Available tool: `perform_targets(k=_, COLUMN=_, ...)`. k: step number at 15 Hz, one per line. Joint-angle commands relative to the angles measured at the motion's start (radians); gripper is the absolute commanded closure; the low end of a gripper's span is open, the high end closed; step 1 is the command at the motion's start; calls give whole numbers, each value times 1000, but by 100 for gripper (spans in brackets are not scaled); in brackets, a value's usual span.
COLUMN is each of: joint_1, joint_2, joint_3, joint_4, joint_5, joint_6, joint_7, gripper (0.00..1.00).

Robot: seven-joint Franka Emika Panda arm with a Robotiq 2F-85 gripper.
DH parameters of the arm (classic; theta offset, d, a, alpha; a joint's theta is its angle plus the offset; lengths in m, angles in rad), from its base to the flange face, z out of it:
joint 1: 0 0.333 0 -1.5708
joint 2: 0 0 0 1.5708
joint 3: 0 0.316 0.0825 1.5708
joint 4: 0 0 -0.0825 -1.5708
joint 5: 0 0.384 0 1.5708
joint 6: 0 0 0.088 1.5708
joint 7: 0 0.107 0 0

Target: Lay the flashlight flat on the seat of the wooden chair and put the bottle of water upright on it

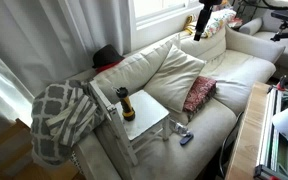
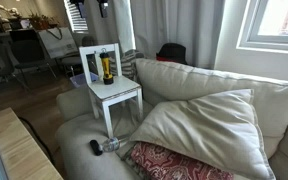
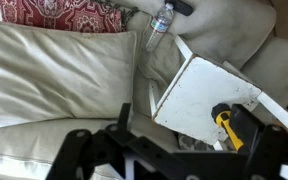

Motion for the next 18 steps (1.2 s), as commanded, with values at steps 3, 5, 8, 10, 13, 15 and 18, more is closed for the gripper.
perform_targets(k=3, joint_1=1, joint_2=0, joint_3=-1, joint_4=2, joint_5=-1, joint_6=-2, joint_7=1, gripper=0)
perform_targets(k=5, joint_1=1, joint_2=0, joint_3=-1, joint_4=2, joint_5=-1, joint_6=-2, joint_7=1, gripper=0)
perform_targets(k=8, joint_1=1, joint_2=0, joint_3=-1, joint_4=2, joint_5=-1, joint_6=-2, joint_7=1, gripper=0)
perform_targets(k=10, joint_1=61, joint_2=90, joint_3=-16, joint_4=34, joint_5=73, joint_6=52, joint_7=-112, gripper=0)
perform_targets(k=13, joint_1=131, joint_2=212, joint_3=-9, joint_4=80, joint_5=174, joint_6=154, joint_7=-246, gripper=0)
perform_targets(k=15, joint_1=178, joint_2=325, joint_3=4, joint_4=144, joint_5=278, joint_6=192, joint_7=-353, gripper=0)
perform_targets(k=18, joint_1=186, joint_2=507, joint_3=64, joint_4=272, joint_5=401, joint_6=203, joint_7=-504, gripper=0)
